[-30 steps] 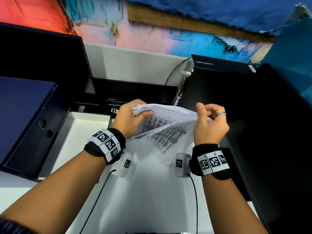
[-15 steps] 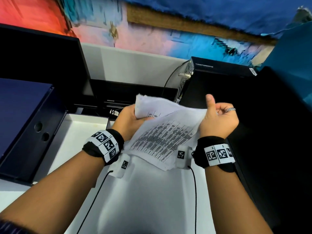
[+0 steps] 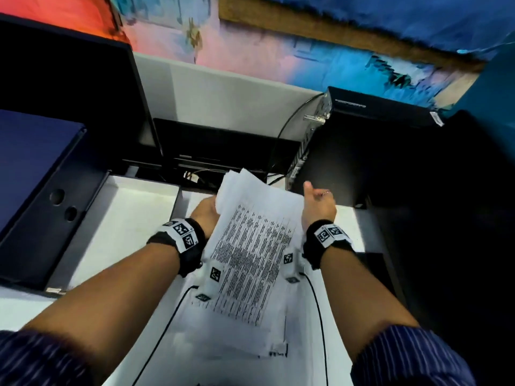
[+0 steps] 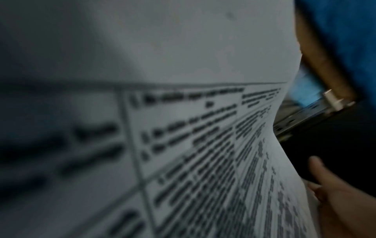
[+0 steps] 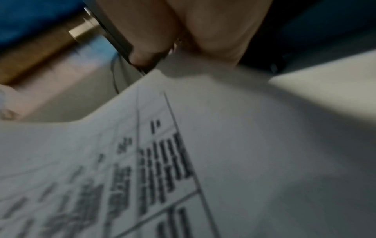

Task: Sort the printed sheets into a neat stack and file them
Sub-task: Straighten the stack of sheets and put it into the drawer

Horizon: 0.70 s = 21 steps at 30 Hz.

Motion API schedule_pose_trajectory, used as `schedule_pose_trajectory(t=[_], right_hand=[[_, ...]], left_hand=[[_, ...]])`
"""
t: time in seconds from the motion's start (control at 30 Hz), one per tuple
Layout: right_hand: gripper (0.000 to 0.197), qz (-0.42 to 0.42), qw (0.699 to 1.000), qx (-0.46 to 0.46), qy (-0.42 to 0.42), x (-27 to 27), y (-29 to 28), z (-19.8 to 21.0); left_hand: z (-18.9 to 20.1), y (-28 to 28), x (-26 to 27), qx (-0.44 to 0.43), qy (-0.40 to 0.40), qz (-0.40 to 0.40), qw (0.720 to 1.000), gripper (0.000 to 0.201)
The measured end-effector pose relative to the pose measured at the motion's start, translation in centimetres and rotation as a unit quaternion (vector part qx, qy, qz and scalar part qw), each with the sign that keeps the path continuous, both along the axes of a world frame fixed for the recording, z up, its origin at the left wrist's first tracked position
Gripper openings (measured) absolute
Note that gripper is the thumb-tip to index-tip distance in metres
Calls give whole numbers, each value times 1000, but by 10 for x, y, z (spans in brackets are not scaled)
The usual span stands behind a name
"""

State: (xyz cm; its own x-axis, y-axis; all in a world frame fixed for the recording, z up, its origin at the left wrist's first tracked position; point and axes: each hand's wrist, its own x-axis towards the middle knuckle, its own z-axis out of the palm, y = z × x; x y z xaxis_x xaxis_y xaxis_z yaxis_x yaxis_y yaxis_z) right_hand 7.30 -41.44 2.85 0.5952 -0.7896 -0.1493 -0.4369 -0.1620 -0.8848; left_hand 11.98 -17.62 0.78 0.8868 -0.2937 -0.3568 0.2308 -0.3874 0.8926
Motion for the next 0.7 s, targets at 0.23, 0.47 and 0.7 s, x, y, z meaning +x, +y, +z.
schedule_pose_trajectory(t=[0.23, 0.47, 0.7], right_hand=[[87, 191, 889, -76, 408, -56, -1, -92], [70, 218, 896, -79, 380, -55, 41, -98], [84, 241, 915, -45, 322, -68, 33, -105]], left_hand=[[-65, 6, -22, 82, 112, 223, 965, 51], [-55, -14, -42, 98, 197, 156, 963, 82], [-51, -5, -62, 148, 112, 127, 974, 29]])
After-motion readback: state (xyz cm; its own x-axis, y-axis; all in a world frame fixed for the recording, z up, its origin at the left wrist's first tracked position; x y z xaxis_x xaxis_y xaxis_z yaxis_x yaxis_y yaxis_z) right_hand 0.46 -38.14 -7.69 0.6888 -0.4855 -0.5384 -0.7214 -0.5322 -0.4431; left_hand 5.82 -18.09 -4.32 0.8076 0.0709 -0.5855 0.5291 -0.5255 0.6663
